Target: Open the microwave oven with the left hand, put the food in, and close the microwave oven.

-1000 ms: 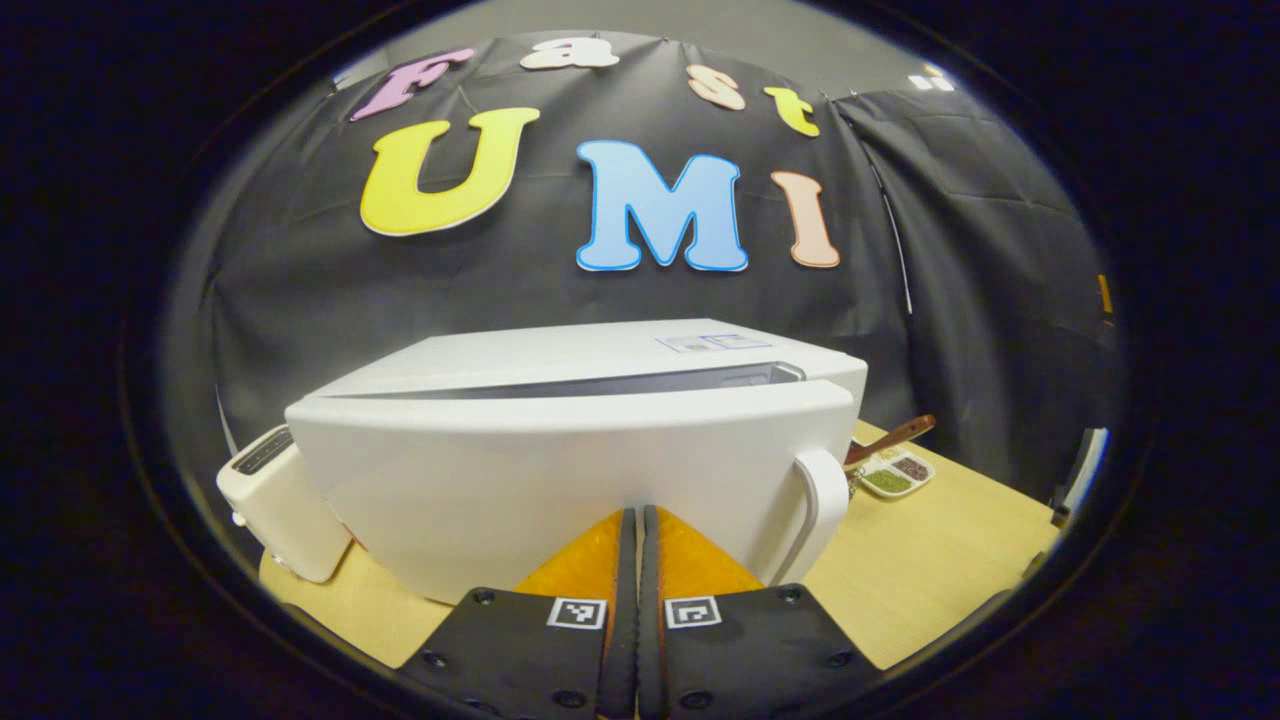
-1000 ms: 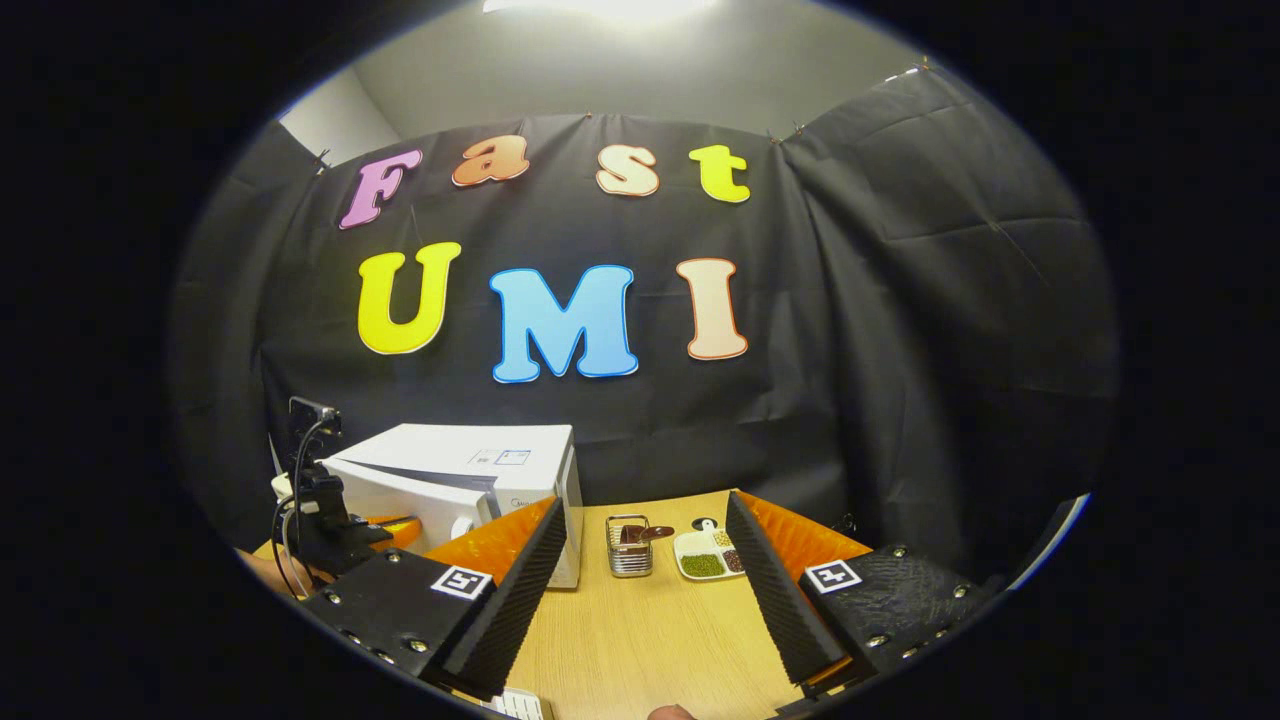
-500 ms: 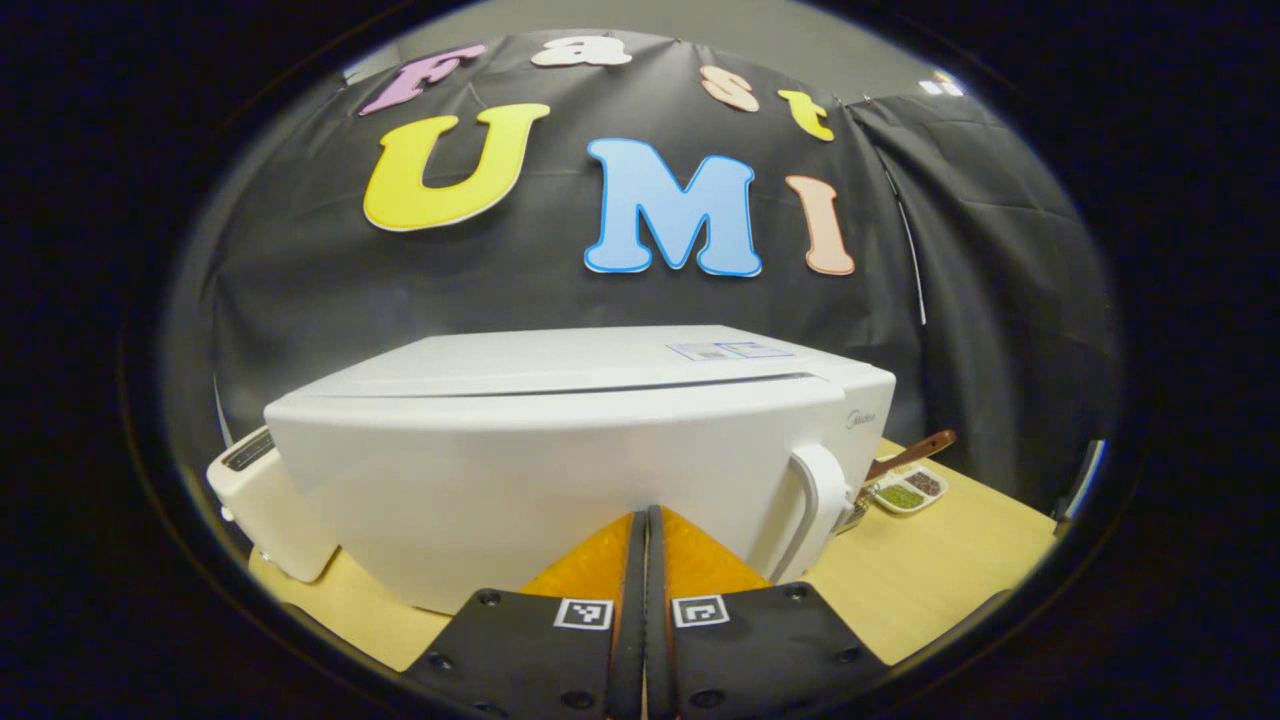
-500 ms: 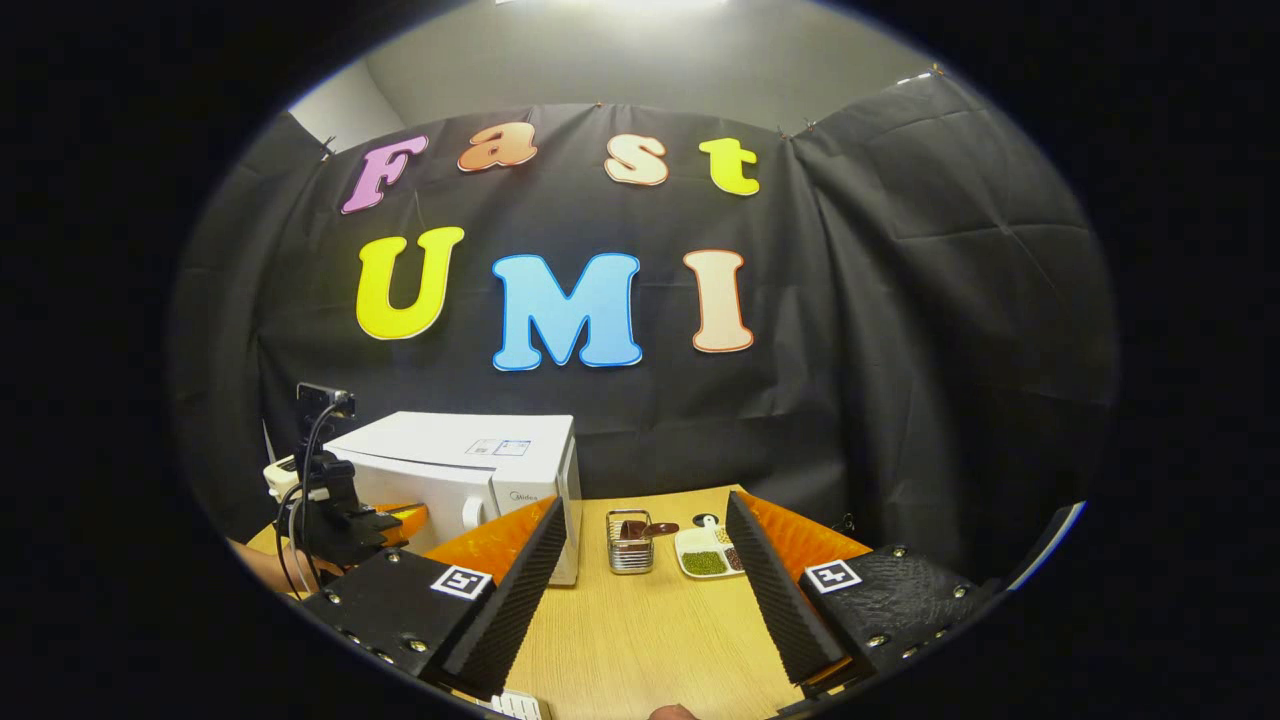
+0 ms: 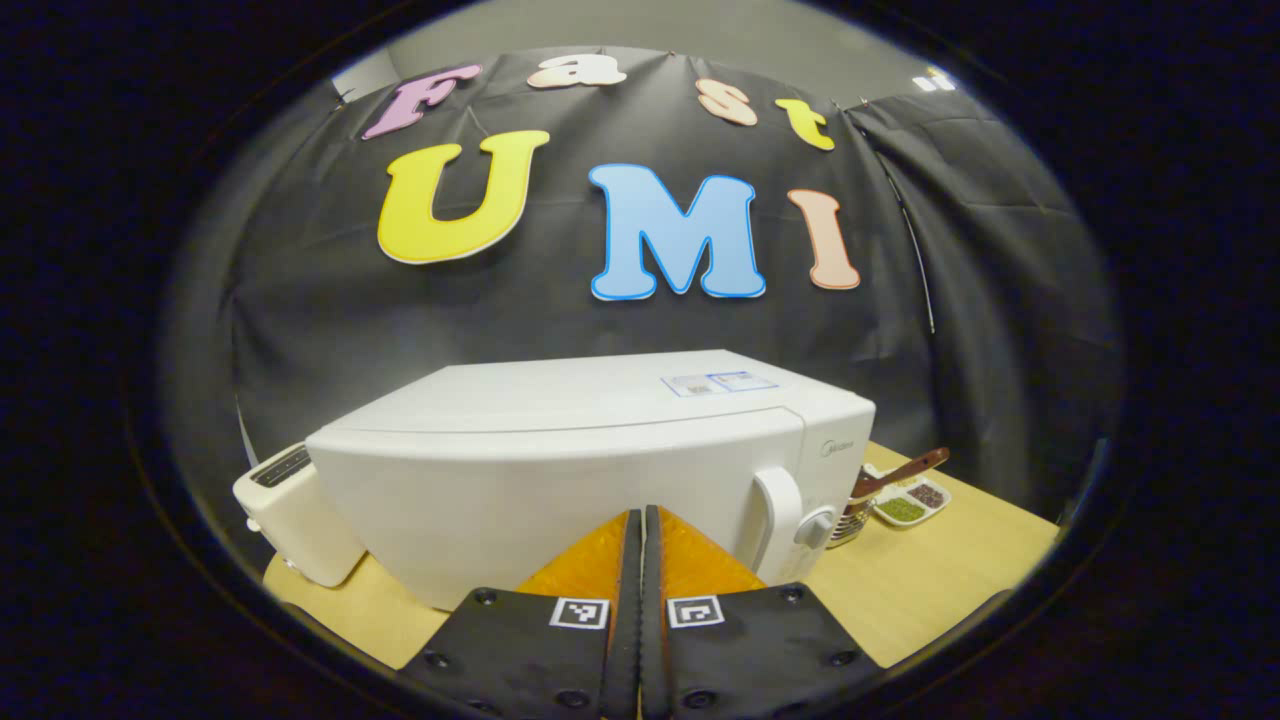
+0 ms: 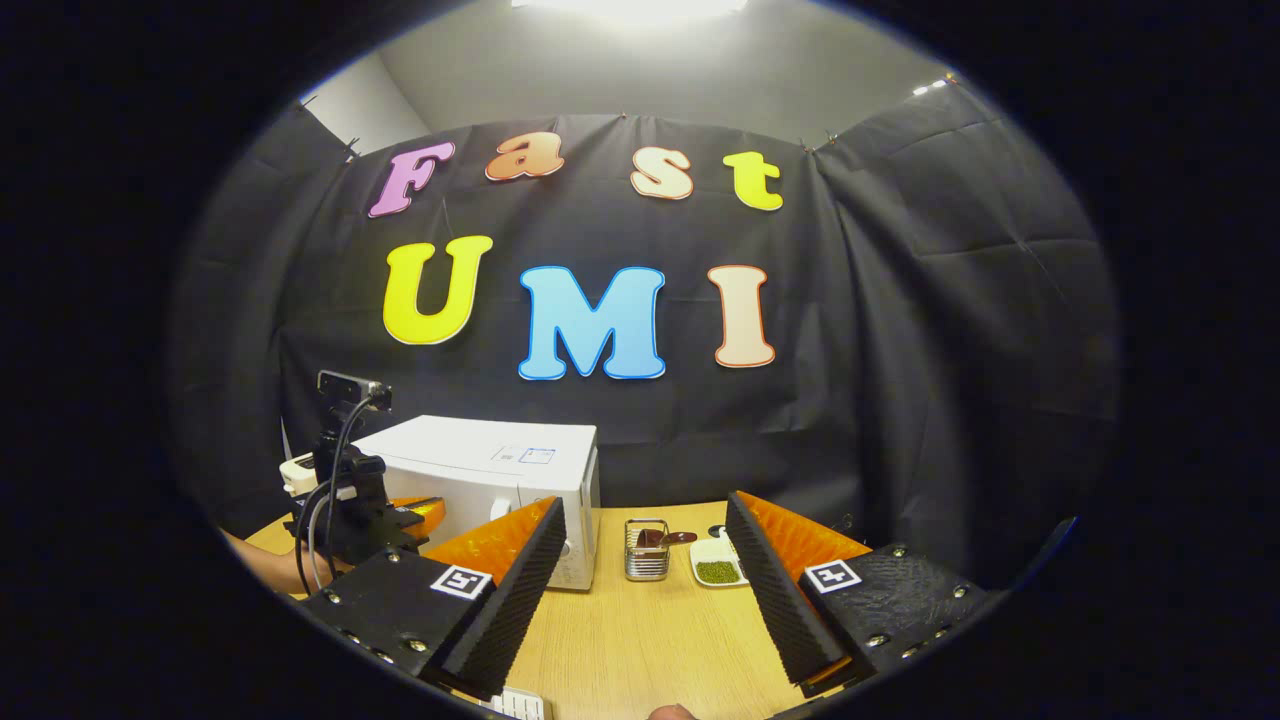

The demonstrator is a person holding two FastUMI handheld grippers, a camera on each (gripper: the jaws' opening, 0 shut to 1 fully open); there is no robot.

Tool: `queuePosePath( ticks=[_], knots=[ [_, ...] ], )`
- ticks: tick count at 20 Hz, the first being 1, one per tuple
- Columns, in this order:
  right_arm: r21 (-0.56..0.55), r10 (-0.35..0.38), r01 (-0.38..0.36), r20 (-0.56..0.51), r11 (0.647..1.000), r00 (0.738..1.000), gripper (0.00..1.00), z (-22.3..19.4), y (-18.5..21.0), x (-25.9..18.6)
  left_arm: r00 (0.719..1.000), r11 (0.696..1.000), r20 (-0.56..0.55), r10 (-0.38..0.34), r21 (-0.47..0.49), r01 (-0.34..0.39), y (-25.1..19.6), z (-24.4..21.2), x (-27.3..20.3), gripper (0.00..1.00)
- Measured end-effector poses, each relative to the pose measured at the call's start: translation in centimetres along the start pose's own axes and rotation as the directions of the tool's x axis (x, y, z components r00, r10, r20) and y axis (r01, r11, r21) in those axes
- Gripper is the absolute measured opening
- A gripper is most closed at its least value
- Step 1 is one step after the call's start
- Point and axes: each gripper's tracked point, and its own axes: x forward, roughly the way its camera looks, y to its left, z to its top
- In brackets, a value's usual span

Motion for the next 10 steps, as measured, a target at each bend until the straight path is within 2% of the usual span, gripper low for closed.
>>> queuePosePath(
  ticks=[4,10],
  knots=[
    [0.0,0.054,-0.054,0.035,0.999,0.998,0.98,1.0,0.1,-1.0,0.996,1.0,0.089,0.015,-0.001,-0.015,-0.9,3.8,-5.5,0.07],
    [0.031,0.114,-0.116,0.065,0.993,0.991,0.98,1.3,-0.4,-3.1,0.987,0.997,0.143,0.073,-0.004,-0.073,-1.7,6.6,-13.7,0.05]
  ],
)
